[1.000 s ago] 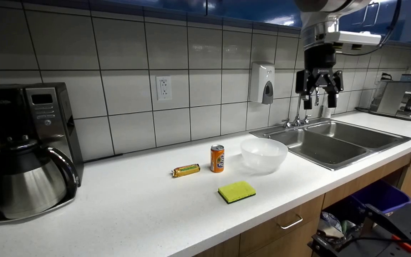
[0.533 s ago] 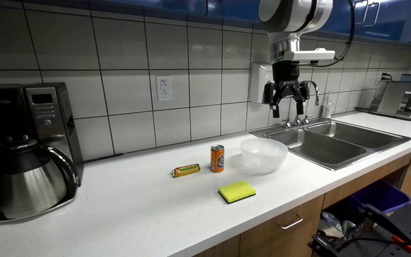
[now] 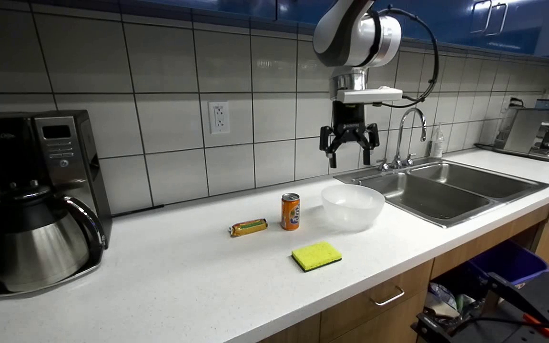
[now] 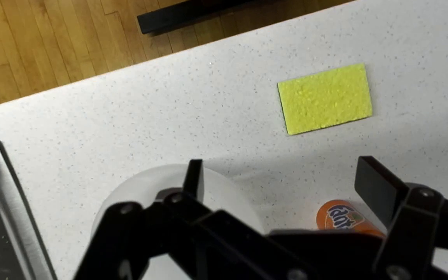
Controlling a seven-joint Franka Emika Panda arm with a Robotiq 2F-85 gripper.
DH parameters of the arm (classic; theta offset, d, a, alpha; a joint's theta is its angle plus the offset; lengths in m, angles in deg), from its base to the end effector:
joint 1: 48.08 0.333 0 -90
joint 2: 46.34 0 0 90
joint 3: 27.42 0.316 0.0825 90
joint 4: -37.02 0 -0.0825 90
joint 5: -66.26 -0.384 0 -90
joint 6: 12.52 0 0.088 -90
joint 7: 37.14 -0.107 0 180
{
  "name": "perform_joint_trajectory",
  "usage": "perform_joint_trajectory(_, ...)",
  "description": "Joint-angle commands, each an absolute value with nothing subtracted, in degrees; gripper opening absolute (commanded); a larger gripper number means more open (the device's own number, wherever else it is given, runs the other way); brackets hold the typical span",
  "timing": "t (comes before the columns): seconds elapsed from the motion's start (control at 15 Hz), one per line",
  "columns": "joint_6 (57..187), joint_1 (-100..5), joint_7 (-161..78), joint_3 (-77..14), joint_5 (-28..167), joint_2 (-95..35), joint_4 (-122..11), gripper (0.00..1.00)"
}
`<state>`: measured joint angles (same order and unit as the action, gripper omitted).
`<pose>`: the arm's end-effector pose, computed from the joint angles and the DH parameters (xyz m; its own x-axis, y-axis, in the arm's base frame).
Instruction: Put the orange can inside the clear bowl
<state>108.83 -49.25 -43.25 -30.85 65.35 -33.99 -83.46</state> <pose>0.5491 -0.0431 0.3013 0.9610 -0.1935 -0.1973 -0.1930 -0.9810 0.0223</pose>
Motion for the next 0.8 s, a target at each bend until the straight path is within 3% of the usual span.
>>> perform_joint_trajectory(0.0, 111.2, -48.9, -46.0, -30.0, 63.6, -28.2, -78.0, 1.00)
perform_joint_trajectory(0.73, 122.1, -45.8, -46.3, -29.8, 65.3, -15.7, -68.3, 1.00)
